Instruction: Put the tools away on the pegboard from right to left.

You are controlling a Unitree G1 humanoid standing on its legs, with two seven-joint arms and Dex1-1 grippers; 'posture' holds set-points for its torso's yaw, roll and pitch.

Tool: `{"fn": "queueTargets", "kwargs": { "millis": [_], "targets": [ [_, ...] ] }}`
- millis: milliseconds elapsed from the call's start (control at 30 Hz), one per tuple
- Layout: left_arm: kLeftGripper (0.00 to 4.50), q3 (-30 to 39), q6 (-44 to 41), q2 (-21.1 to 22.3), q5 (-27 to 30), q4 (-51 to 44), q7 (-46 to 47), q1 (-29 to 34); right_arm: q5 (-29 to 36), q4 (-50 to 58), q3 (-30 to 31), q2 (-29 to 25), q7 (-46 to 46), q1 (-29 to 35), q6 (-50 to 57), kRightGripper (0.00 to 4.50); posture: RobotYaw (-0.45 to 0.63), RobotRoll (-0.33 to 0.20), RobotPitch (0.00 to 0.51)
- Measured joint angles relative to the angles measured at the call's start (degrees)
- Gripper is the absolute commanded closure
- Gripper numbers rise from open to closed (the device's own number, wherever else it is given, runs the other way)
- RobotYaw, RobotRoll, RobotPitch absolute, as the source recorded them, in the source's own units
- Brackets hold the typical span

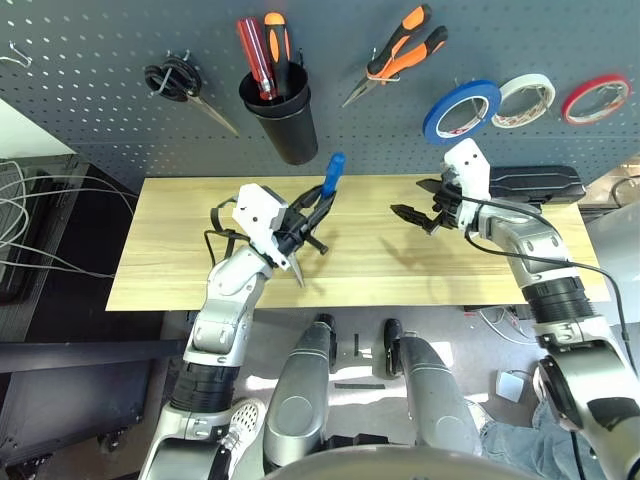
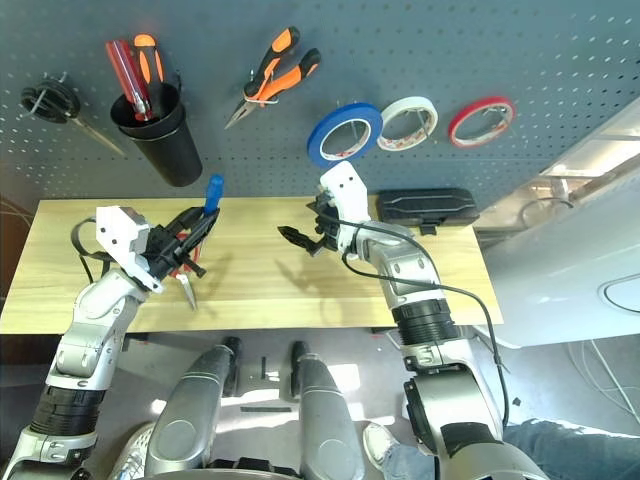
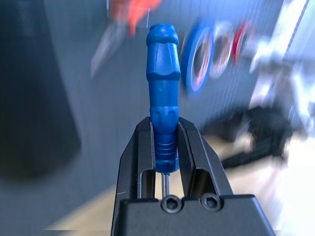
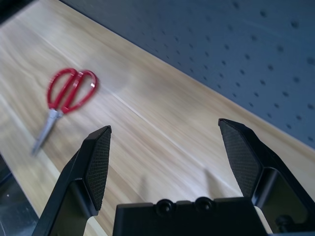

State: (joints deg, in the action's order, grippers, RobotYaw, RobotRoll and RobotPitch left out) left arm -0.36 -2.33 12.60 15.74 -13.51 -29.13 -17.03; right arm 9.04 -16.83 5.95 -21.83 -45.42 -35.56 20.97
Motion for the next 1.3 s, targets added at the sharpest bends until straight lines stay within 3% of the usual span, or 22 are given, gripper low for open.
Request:
{"fn": "queueTargets", "kwargs": {
  "millis": [300,533,767,1267,1300],
  "targets": [
    [3.95,3.66,-6.87,-1.29,3.55,-4.73,8.39,-15.24,0.10,-2.10,0.01,1.58,-1.62,-2.67,-3.05,0.00,0.16,0.000,0.344],
    [3.95,10.96,-11.12,0.05,2.70,-6.90,19.66,-22.32,2.44,-1.12,-0.03,2.85,-4.41,-3.82,-3.12,0.00,0.16,0.000,0.343],
    [3.95,13.02,-11.87,1.67,2.82,-6.91,21.66,-22.74,5.81,3.51,-0.05,5.80,-7.40,-5.74,-6.37,0.00,0.17,0.000,0.339],
    [3.95,10.53,-13.33,0.80,2.24,-4.35,21.66,-20.14,9.24,7.01,-2.61,9.41,-3.84,-12.80,-8.51,0.00,0.17,0.000,0.334],
    [3.60,10.34,-13.80,0.97,2.13,-3.56,21.54,-20.12,9.24,7.01,-2.61,9.41,-3.73,-12.79,-8.50,0.00,0.17,0.000,0.334]
  ]
}}
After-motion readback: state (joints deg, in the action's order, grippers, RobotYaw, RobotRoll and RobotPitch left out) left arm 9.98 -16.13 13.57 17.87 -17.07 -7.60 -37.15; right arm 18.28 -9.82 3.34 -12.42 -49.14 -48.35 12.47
